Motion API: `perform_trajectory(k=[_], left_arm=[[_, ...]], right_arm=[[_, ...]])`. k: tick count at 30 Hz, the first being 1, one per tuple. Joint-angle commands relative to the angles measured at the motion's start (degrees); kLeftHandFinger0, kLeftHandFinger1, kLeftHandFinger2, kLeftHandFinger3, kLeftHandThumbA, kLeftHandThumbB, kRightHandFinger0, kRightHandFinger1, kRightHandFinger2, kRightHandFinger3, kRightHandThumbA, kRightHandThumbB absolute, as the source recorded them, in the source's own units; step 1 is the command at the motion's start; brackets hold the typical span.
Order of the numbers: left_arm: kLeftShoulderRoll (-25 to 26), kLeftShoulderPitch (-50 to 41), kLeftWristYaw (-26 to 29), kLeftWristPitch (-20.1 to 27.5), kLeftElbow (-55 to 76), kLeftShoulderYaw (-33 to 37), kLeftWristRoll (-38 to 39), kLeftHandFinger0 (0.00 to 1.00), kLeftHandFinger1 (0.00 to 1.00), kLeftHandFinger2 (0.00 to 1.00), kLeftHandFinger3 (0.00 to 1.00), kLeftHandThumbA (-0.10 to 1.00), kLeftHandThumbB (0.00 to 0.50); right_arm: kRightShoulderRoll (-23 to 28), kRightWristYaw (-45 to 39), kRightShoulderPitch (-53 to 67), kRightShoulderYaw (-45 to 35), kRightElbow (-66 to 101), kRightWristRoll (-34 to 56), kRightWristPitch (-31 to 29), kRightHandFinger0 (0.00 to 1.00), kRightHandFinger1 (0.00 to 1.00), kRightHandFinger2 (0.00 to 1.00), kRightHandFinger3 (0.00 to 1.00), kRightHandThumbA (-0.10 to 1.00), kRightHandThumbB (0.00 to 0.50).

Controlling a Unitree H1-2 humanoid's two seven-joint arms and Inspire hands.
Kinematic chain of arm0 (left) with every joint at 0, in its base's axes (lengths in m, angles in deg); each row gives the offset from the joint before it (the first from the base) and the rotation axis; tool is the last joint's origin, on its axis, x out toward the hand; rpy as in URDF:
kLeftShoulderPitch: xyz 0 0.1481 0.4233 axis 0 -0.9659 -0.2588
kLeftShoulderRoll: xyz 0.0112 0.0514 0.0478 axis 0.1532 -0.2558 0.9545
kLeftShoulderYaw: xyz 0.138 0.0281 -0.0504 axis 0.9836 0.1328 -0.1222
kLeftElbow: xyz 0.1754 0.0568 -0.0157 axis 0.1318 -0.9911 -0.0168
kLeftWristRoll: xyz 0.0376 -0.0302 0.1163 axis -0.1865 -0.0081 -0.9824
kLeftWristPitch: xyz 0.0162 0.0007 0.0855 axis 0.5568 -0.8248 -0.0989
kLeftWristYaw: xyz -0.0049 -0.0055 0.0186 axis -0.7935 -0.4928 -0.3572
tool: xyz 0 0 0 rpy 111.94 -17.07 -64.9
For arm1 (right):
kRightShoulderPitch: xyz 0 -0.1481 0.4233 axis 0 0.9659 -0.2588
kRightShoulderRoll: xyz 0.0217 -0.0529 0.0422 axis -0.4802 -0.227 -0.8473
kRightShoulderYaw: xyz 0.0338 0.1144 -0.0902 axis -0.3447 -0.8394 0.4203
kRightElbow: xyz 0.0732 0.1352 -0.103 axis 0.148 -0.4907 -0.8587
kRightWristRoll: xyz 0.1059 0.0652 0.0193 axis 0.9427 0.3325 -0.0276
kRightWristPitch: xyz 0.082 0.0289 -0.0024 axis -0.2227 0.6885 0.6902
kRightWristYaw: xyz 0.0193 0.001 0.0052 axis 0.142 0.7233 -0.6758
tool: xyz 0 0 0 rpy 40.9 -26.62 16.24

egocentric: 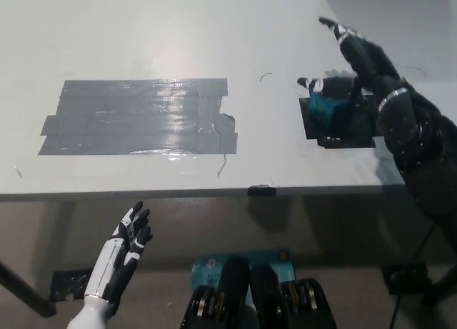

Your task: A person hands a rubik's cube to the robot and rhe robot picks it up with its right hand and places it on the black spot on the desk infron tof it

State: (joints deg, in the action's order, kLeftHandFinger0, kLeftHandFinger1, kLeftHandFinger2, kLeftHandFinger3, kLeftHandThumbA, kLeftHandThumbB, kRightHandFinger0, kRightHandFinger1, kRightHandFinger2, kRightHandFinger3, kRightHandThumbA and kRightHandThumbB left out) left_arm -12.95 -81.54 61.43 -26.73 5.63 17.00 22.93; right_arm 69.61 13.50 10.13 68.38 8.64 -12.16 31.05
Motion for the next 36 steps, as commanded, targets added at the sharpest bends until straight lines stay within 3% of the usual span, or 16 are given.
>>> perform_trajectory(k=[1, 6, 8, 9, 10, 13, 17, 20, 23, 26, 30, 32, 36], left_arm=[[0.67, 1.09, -0.05, 0.36, 1.3, -0.58, 0.1, 0.91, 1.0, 1.0, 1.0, 0.88, 0.048], [0.61, 1.51, -0.09, 0.24, 1.31, -0.58, 0.22, 0.91, 1.0, 1.0, 1.0, 0.88, 0.051], [0.65, 2.26, -0.12, -0.1, 1.31, -0.71, 0.37, 0.91, 1.0, 1.0, 1.0, 0.88, 0.056], [0.62, 2.25, -0.01, -0.36, 1.45, -0.75, 0.26, 0.91, 1.0, 1.0, 1.0, 0.88, 0.062], [0.84, 2.94, 0.1, -0.65, 1.51, -1.02, 0.23, 0.92, 1.0, 1.0, 1.0, 0.89, 0.063], [0.98, 3.21, 0.35, -0.17, 1.24, -1.13, -0.1, 0.93, 1.0, 1.0, 1.0, 0.92, 0.062], [0.54, 1.47, 0.65, 1.25, 0.43, -0.99, -0.11, 0.97, 1.0, 1.0, 1.0, 0.94, 0.099], [0.23, -0.56, 0.46, 1.37, 0.74, -1.01, 0.62, 1.0, 1.0, 1.0, 1.0, 0.94, 0.109], [-0.12, -1.46, 0.73, 1.76, 0.33, -1.04, 0.62, 1.0, 1.0, 1.0, 1.0, 0.9, 0.103], [-0.46, -2.18, 0.93, 2.26, -0.2, -0.88, 0.36, 1.0, 1.0, 1.0, 1.0, 0.91, 0.113], [-0.99, -3.07, 0.96, 3.26, -0.88, -0.4, 0.19, 1.0, 1.0, 1.0, 1.0, 0.93, 0.125], [-1.03, -4.39, 1.35, 3.62, -0.68, -0.06, -1.04, 1.0, 1.0, 1.0, 1.0, 1.0, 0.118], [-0.98, -5.77, 2.08, 4.03, -0.28, 0.48, -3.46, 1.0, 1.0, 1.0, 1.0, 1.0, 0.128]], right_arm=[[2.43, -0.85, -2.03, -2.25, 8.06, -1.62, 3.87, 1.0, 1.0, 1.0, 1.0, 0.87, 0.5], [5.17, -3.02, 0.07, -6.06, 24.26, -0.54, 6.22, 1.0, 1.0, 1.0, 1.0, 0.9, 0.461], [5.68, -4.28, 1.37, -7.82, 30.38, 1.41, 6.94, 1.0, 1.0, 1.0, 1.0, 0.91, 0.468], [5.85, -4.47, 3.25, -8.71, 34.88, 2.33, 6.54, 1.0, 1.0, 1.0, 1.0, 0.93, 0.455], [5.35, -5.73, 7.55, -10.21, 45.66, 3.52, 9.75, 1.0, 1.0, 1.0, 1.0, 1.0, 0.411], [3.2, -3.97, 15.45, -12.21, 55.32, 7.23, 7.95, 1.0, 1.0, 1.0, 1.0, 1.0, 0.359], [-1.09, -0.15, 29.15, -13.18, 62.15, 9.98, 4.87, 1.0, 1.0, 1.0, 1.0, 1.0, 0.304], [-4.61, 3.82, 38.57, -13.34, 60.3, 12.15, -1.57, 1.0, 1.0, 1.0, 1.0, 1.0, 0.236], [-8.0, 4.93, 45.81, -13.14, 57.5, 13.49, -4.69, 1.0, 1.0, 1.0, 1.0, 1.0, 0.216], [-11.58, 4.93, 49.88, -12.85, 52.61, 15.74, -9.38, 1.0, 1.0, 1.0, 1.0, 1.0, 0.164], [-14.4, 4.78, 53.62, -12.46, 44.5, 16.03, -13.99, 1.0, 1.0, 1.0, 1.0, 1.0, 0.18], [-14.37, 4.17, 55.27, -12.09, 41.33, 15.28, -14.35, 1.0, 1.0, 1.0, 1.0, 1.0, 0.181], [-13.62, 4.43, 56.18, -11.43, 36.42, 12.42, -15.76, 1.0, 1.0, 1.0, 1.0, 1.0, 0.188]])
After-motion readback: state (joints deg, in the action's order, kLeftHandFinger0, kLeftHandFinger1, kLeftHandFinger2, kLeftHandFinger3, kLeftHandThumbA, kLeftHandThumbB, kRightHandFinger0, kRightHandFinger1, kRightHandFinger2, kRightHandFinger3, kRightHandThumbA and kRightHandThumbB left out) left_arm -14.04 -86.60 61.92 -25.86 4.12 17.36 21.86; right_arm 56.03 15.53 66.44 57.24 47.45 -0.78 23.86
